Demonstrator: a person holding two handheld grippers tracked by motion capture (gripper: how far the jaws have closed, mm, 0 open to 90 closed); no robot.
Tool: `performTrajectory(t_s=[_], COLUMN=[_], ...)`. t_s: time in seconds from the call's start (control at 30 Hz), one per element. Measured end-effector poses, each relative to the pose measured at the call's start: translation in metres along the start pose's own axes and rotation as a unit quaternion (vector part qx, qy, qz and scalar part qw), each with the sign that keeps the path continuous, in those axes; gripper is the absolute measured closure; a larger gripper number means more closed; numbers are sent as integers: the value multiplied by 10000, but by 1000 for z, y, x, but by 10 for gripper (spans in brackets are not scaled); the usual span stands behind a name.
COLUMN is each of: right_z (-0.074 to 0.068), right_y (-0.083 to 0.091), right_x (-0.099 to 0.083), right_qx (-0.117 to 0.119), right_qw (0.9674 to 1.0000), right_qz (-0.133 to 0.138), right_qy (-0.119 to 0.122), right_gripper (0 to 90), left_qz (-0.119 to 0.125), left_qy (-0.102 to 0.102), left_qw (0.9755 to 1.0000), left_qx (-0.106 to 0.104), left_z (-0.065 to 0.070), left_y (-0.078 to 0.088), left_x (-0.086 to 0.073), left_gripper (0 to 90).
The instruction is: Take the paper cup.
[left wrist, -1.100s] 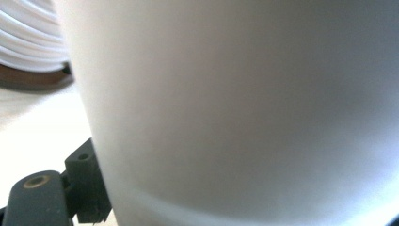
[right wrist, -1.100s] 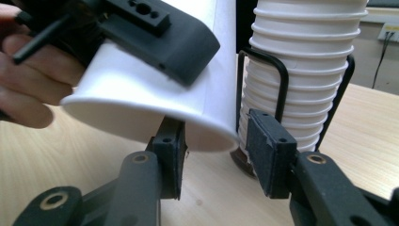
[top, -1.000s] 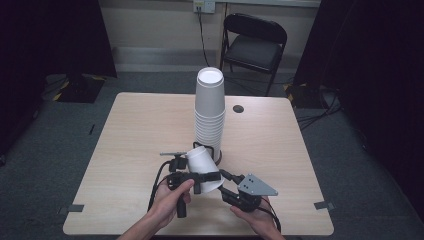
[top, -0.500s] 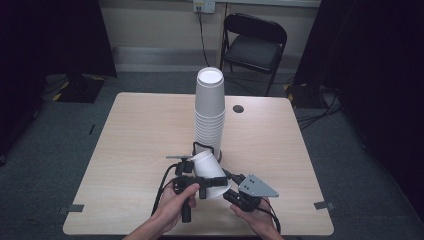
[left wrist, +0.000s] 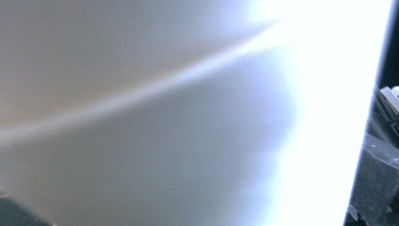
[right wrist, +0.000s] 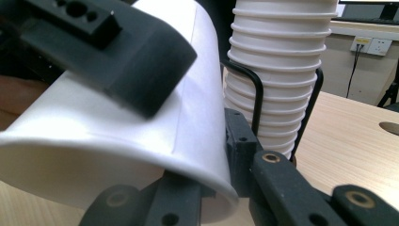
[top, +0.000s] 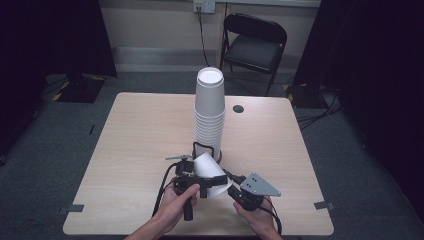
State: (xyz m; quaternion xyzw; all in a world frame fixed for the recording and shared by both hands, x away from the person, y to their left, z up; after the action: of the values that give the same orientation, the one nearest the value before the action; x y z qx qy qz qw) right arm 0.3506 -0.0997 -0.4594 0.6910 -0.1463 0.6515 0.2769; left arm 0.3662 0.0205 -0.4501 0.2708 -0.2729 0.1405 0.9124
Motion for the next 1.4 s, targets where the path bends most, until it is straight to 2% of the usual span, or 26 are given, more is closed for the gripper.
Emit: performTrajectory(t_s=[0.1,0.27,0.47,0.53,0.73,0.8,0.9,0.97,1.13,1.23,1.3,1.4], right_z=[0,-2,0,-1,-2,-2,1,4,12,14,14,14], right_y=[0,0,1,1,1,2,3,3,3,5,6,7], right_x=[0,0,0,0,-2,-3,-4,-6,-10,-13,-15,-15], right_qx=[6,44,102,157,235,250,224,173,102,126,153,179], right_qw=[10000,10000,9998,9995,9990,9987,9983,9977,9953,9921,9892,9873], right_qz=[-6,-61,-77,-111,-247,-279,-339,-422,-648,-914,-1186,-1316], right_qy=[-3,-19,-174,-253,-302,-333,-416,-492,-707,-852,-846,-871], right_gripper=[859,862,864,864,865,865,865,866,865,866,866,866], left_qz=[131,314,338,438,683,796,912,984,957,1026,1008,1051], left_qy=[24,-101,-55,40,-13,-121,-181,-306,-572,-772,-902,-1130], left_qw=[9999,9992,9993,9989,9973,9961,9948,9935,9913,9887,9875,9835], left_qx=[58,244,150,149,253,363,408,487,697,772,815,947], left_z=[-4,-11,-15,-19,-25,-27,-29,-30,-33,-32,-32,-33], left_y=[3,10,13,18,24,27,31,33,32,33,33,34], left_x=[6,18,25,29,36,39,44,46,44,44,43,43], left_gripper=[50,61,77,116,156,157,157,157,156,157,157,158])
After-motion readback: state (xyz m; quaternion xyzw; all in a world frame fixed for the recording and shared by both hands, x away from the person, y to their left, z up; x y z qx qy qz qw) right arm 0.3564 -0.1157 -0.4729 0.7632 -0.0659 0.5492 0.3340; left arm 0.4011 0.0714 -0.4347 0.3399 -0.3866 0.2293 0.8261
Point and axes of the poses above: each handheld gripper's, and its own axes: y roughly backward along the jaws, x roughly out of its top, z roughly to its right, the point moved 6 cm from there along -y, roughly forward along the jaws, and after that the axes turned 11 degrees about x, right-handed, at the moved point
